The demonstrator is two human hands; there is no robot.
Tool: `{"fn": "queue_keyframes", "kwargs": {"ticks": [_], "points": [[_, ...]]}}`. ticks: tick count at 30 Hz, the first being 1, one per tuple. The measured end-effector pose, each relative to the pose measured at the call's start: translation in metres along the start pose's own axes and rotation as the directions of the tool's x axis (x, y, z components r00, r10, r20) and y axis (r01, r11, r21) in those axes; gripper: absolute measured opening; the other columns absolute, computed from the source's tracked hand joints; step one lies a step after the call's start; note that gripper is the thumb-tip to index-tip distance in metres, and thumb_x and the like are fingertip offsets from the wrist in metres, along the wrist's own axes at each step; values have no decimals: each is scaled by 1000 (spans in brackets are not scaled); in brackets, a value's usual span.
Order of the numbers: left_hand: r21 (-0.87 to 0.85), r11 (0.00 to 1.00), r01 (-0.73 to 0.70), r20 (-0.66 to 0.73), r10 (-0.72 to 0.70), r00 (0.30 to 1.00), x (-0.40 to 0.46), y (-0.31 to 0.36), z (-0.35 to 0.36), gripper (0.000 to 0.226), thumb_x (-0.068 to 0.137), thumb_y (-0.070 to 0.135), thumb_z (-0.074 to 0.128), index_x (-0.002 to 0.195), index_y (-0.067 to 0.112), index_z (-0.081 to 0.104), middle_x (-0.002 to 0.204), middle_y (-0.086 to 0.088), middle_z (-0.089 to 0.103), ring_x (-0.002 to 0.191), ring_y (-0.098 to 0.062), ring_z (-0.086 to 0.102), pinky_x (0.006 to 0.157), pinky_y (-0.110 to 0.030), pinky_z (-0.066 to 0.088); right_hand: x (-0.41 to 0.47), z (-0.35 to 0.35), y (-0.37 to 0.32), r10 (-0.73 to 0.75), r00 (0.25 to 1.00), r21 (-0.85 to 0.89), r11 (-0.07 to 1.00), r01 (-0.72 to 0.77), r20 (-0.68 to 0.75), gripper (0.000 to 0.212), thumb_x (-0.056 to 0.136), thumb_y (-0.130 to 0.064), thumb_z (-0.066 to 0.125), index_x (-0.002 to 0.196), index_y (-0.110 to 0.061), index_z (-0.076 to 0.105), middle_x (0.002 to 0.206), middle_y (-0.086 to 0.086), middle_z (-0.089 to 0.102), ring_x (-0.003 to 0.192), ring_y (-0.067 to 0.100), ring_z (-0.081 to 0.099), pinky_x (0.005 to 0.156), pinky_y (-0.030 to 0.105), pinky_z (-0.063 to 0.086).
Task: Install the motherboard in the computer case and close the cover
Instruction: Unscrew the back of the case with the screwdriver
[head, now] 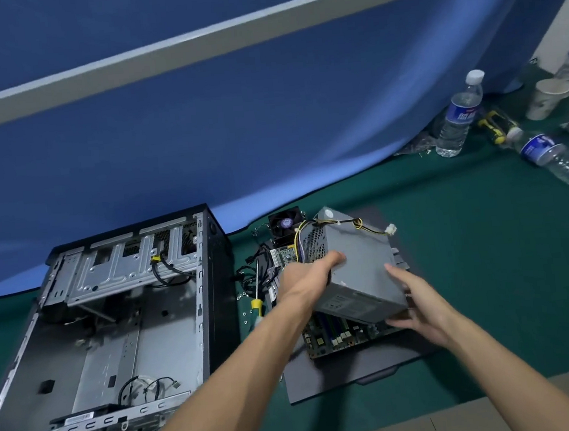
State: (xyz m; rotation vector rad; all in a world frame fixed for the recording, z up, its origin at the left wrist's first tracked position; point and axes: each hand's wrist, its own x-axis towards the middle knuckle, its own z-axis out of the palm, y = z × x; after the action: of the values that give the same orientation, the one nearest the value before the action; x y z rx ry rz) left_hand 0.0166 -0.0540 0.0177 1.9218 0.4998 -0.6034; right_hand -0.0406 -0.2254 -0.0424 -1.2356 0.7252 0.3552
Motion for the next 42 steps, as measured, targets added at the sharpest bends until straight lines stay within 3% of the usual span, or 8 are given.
{"fn": "queue_keyframes", "kwargs": {"ticks": [8,13,16,20,25,32,36,42], "points": [[127,978,-165,80,156,984,-48,53,-73,62,47,59,73,82,9,69,77,-2,71,69,-20,67,65,-28,49,-29,49,-41,-39,983,320,947,-20,178,45,74,-56,64,94,-17,75,94,13,74,73,29,72,60,38,56],[154,954,-257,102,244,964,-75,85,-127,37,74,44,72,72,13,52,42,7,54,36,-9,54,37,-13,36,-59,98,-56,-73,966,415,909,-38,247,48,81,-58,61,97,-15,71,87,14,74,65,32,71,55,41,56],[225,895,-386,-155,424,892,-83,85,-151,43,73,54,63,84,14,53,74,1,58,69,-17,59,58,-26,43,-76,129,-68,-76,956,457,887,-66,285,51,81,-61,57,104,-17,69,91,13,74,69,33,71,63,44,57],[466,770,-436,-503,636,586,-98,68,-177,79,77,62,56,139,18,34,140,-6,39,130,-26,31,100,-44,34,-99,177,-89,59,960,450,874,-183,274,51,76,-64,58,100,-20,66,84,14,74,81,33,66,73,49,52],[-8,935,-356,-365,328,871,-106,53,-210,93,69,66,65,133,15,21,133,-12,45,119,-33,46,101,-45,39,-132,254,-96,189,945,490,818,-301,266,56,72,-57,65,108,-14,65,97,14,69,87,34,64,80,49,50],[-536,819,-202,-282,52,958,-84,32,-290,75,67,43,70,121,17,25,119,-14,45,100,-36,54,80,-52,52,-150,311,-88,57,967,108,990,-87,249,50,82,-57,57,104,-11,56,86,16,72,82,32,68,71,41,53],[-611,782,-121,-177,14,984,-67,20,-336,68,73,45,65,124,15,32,113,-15,51,90,-33,58,59,-43,51,-149,304,-95,-32,995,-229,972,53,93,56,92,-58,44,109,-5,52,101,13,66,74,26,68,61,32,51],[-459,882,-111,-13,118,993,-64,1,-398,72,69,52,60,129,14,46,116,-17,62,85,-32,63,68,-43,53,-146,320,-95,-259,963,-287,930,229,-70,36,96,-42,48,90,-9,62,95,10,63,67,22,56,63,32,48]]}}
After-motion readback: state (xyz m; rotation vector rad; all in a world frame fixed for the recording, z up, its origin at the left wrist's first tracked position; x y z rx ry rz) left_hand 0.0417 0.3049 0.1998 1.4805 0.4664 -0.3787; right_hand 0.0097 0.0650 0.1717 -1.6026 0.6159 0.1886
